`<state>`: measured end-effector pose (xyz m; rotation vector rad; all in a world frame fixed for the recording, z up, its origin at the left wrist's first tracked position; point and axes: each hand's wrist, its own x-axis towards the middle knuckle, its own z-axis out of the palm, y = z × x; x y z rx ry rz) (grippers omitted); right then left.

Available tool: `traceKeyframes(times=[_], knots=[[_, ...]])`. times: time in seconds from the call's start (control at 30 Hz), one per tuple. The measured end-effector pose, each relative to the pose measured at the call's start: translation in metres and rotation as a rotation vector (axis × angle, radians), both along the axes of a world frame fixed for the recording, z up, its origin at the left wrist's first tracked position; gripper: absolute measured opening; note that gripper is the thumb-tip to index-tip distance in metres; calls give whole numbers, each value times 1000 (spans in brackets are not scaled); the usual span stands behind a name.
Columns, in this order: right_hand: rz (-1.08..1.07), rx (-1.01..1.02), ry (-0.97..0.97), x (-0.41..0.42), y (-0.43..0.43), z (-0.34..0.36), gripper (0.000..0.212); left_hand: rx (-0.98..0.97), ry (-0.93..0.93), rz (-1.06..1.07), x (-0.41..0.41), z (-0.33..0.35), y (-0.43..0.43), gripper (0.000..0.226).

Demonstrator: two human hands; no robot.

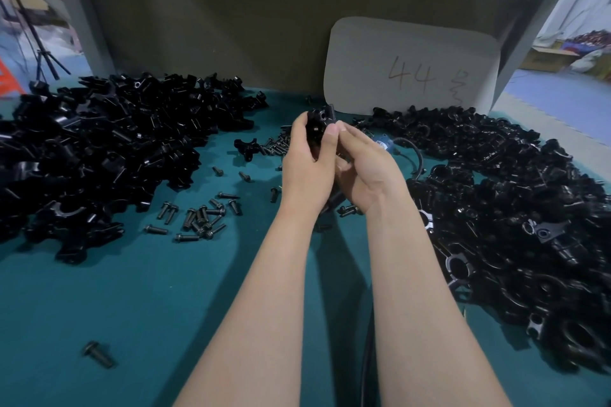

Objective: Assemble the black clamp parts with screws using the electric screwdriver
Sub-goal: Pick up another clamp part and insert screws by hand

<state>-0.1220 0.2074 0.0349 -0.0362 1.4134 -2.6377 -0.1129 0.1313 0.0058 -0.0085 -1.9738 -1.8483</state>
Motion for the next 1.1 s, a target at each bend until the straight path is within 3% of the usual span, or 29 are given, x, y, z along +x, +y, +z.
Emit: traceKeyframes(times=[0.23,0.5,0.73,0.83,1.0,1.1], knots=[[10,-119,-49,5,-2,2,5,-86,47,80,2,0,0,50],[11,-96,-73,4,-3,-1,5,-95,24,101,4,3,-1,47],[-41,-57,-67,1,-11,-4,9,58,-33,76,5,6,-6,23],[-81,173,18,-2,-17,-4,10,206,-82,119,6,10,-13,21],[-229,914,300,-1,-32,-4,16,606,-277,116,2,11,-32,25],[-313,1268,357,0,-35,-8,20,802,-296,129,3,8,-45,22]])
